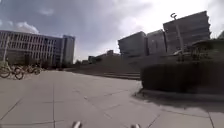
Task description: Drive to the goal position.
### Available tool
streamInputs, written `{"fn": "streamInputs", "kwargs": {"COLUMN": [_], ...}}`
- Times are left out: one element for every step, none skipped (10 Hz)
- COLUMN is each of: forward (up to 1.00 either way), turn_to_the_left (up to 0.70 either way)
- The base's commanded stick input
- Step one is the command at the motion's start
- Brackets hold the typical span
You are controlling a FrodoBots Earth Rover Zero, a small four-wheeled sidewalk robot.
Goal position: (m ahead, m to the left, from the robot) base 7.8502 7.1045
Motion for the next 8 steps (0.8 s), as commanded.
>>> {"fn": "streamInputs", "kwargs": {"forward": [0.0, 0.0, 0.0, 0.0, 0.0, 0.06, 0.65, 0.7], "turn_to_the_left": [0.7, 0.59, 0.0, 0.0, 0.0, 0.0, 0.0, 0.0]}}
